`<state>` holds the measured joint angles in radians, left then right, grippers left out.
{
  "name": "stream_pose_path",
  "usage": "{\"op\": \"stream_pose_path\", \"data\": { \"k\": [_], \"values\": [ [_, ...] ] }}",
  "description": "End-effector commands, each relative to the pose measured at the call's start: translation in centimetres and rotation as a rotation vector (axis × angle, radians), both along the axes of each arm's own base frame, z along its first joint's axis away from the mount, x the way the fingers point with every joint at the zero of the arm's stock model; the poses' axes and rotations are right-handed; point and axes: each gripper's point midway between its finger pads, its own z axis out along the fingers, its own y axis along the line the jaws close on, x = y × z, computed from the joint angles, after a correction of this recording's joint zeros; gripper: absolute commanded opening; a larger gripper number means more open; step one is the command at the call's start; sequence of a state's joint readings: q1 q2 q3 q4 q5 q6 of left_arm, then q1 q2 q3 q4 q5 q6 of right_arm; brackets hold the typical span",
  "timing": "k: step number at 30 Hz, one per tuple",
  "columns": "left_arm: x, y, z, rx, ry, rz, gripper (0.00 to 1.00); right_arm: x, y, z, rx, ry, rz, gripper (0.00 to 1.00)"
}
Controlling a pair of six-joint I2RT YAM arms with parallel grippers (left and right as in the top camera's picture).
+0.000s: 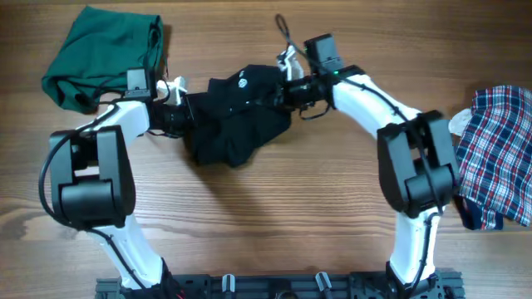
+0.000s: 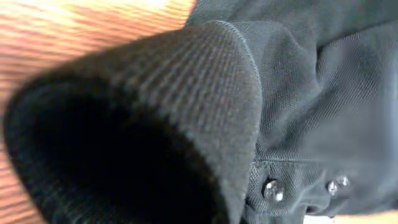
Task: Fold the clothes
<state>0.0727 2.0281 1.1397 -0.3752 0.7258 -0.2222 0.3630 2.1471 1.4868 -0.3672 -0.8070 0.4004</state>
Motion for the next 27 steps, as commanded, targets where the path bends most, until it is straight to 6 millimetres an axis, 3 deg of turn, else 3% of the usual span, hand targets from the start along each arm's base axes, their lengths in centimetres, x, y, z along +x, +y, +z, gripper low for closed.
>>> {"op": "stream_pose_path", "data": {
  "k": [1, 4, 5, 7, 10, 12, 16, 17, 20, 24, 27],
  "values": [
    [-0.6, 1.2, -0.1, 0.060, 0.018, 0.024, 0.04, -2.2, 3.3, -0.2, 0.019, 0.068, 0.028, 0.04],
    [-0.5, 2.0, 0.0, 0.069, 0.020, 0.045, 0.04, -3.2, 4.7, -0.3, 0.009, 0.078, 0.041, 0.04],
    [-0.5, 2.6, 0.1, 0.069, 0.021, 0.058, 0.04, -3.4, 5.0, -0.5, -0.004, 0.084, 0.036, 0.23],
    [-0.6, 3.5, 0.3, 0.068, 0.033, 0.082, 0.04, -3.4, 5.0, -0.8, -0.020, 0.076, 0.031, 0.99],
    [-1.1, 4.7, 0.2, 0.065, 0.060, 0.109, 0.04, -2.5, 3.4, -2.0, -0.105, 0.077, -0.033, 1.00],
    [-1.6, 5.6, 0.1, 0.068, 0.076, 0.116, 0.04, -1.3, 0.4, -3.5, -0.203, 0.086, -0.112, 1.00],
    [-2.0, 7.0, 0.0, 0.070, 0.086, 0.136, 0.04, 1.1, -7.4, -5.6, -0.377, 0.121, -0.278, 1.00],
    [-2.1, 7.2, 0.0, 0.069, 0.090, 0.142, 0.04, 1.8, -9.8, -5.8, -0.392, 0.146, -0.328, 1.00],
    [-2.1, 7.7, 0.1, 0.069, 0.090, 0.152, 0.04, 3.0, -14.5, -5.6, -0.344, 0.205, -0.416, 1.00],
    [-2.2, 7.6, 0.6, 0.069, 0.087, 0.152, 0.04, 3.9, -17.3, -5.1, -0.288, 0.225, -0.464, 1.00],
    [-1.8, 7.8, 2.7, 0.079, 0.033, 0.155, 0.04, 4.3, -18.7, -5.5, -0.332, 0.209, -0.499, 1.00]
  ]
}}
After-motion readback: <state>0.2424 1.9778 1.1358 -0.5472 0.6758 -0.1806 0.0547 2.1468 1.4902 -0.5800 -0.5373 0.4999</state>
